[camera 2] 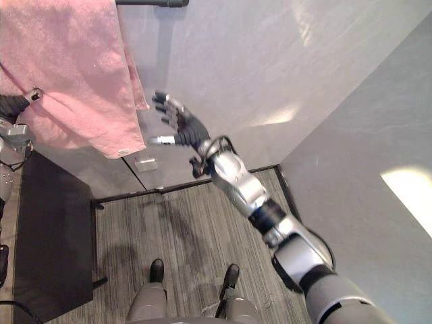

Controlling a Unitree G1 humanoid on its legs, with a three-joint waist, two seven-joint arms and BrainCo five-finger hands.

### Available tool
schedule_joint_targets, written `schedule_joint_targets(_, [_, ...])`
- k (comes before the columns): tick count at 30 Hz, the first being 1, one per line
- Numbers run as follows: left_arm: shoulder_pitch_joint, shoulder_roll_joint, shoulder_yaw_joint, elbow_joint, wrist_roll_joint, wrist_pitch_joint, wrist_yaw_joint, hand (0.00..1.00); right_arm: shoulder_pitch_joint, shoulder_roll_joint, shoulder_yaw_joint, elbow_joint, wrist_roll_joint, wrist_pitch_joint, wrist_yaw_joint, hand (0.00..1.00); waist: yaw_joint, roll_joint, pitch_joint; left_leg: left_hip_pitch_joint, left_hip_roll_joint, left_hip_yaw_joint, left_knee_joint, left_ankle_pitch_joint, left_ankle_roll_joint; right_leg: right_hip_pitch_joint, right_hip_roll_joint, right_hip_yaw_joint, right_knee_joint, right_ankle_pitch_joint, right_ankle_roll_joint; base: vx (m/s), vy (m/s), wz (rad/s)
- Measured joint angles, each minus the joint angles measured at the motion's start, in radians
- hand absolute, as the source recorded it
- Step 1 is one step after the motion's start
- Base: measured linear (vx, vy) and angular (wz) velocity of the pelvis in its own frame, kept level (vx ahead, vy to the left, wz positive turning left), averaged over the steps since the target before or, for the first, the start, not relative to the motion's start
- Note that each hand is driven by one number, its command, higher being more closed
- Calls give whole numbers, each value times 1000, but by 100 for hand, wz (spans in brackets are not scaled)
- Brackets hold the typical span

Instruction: Organize washtable

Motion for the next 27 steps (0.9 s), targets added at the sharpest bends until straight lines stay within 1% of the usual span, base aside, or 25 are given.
schedule_joint_targets(1, [0,-10,15,-10,-8,-2,2,100,-88,20,-1,77,1,-3,-22,0,4,0,4,-4,0,-3,-5,4,0,-5,1,-2,0,1,0,1,-8,5])
schedule_joint_targets(3, [-6,-17,15,-11,-18,-3,2,100,-152,49,-1,138,4,-4,-43,0,7,1,6,-4,1,-5,-6,4,0,-5,2,-2,0,1,0,5,-3,2])
schedule_joint_targets(4, [-20,-25,12,-11,-26,-2,2,0,-191,74,-1,169,11,-5,-56,0,11,1,7,-5,1,-6,-6,4,0,-5,2,-2,-1,1,0,0,0,0])
schedule_joint_targets(6, [-36,-44,7,-11,-34,-2,0,0,-239,105,0,214,17,-6,-64,0,27,3,13,-8,0,-11,-6,4,0,-6,2,-4,-1,1,0,1,0,4])
schedule_joint_targets(7, [-55,-48,4,-13,-35,-3,1,0,-282,133,0,256,37,-6,-66,0,32,2,27,-12,1,-18,-5,5,0,-5,3,-10,-1,1,0,-8,0,9])
schedule_joint_targets(9, [-70,-53,-3,-17,-35,-5,1,0,-316,157,-1,289,50,-6,-75,0,35,4,36,-23,0,-28,-5,8,1,-8,2,-23,0,2,0,-24,-1,17])
schedule_joint_targets(12, [-110,-64,-29,-19,-35,-6,1,0,-355,192,-8,336,65,-7,-88,0,49,6,45,-43,1,-47,-5,14,-2,-16,5,-45,0,3,-1,-13,-6,16])
schedule_joint_targets(15, [-129,-70,-39,-18,-34,-6,3,0,-414,220,-20,365,82,-6,-89,0,54,22,72,-57,2,-64,-6,22,-3,-21,7,-61,0,13,-4,-12,-3,15])
schedule_joint_targets(17, [-129,-83,-43,-13,-34,-5,12,0,-445,240,-47,390,90,-6,-91,0,55,25,78,-61,1,-66,-15,27,-3,-26,7,-68,0,15,-5,-21,5,8])
schedule_joint_targets(18, [-137,-93,-60,-8,-34,-5,20,0,-462,243,-48,396,94,-7,-93,100,56,27,79,-69,1,-68,-16,29,-2,-30,8,-80,0,18,-5,-4,4,11])
schedule_joint_targets(24, [-179,-137,-82,20,-34,-4,21,0,-500,283,-86,402,111,-7,-112,100,62,40,95,-79,1,-87,-41,49,-4,-39,10,-109,0,20,-7,17,2,10])
schedule_joint_targets(27, [-204,-146,-101,36,-33,-4,23,0,-500,290,-99,402,110,-10,-129,100,78,48,104,-79,1,-89,-43,49,-4,-39,9,-112,0,20,-7,10,5,0])
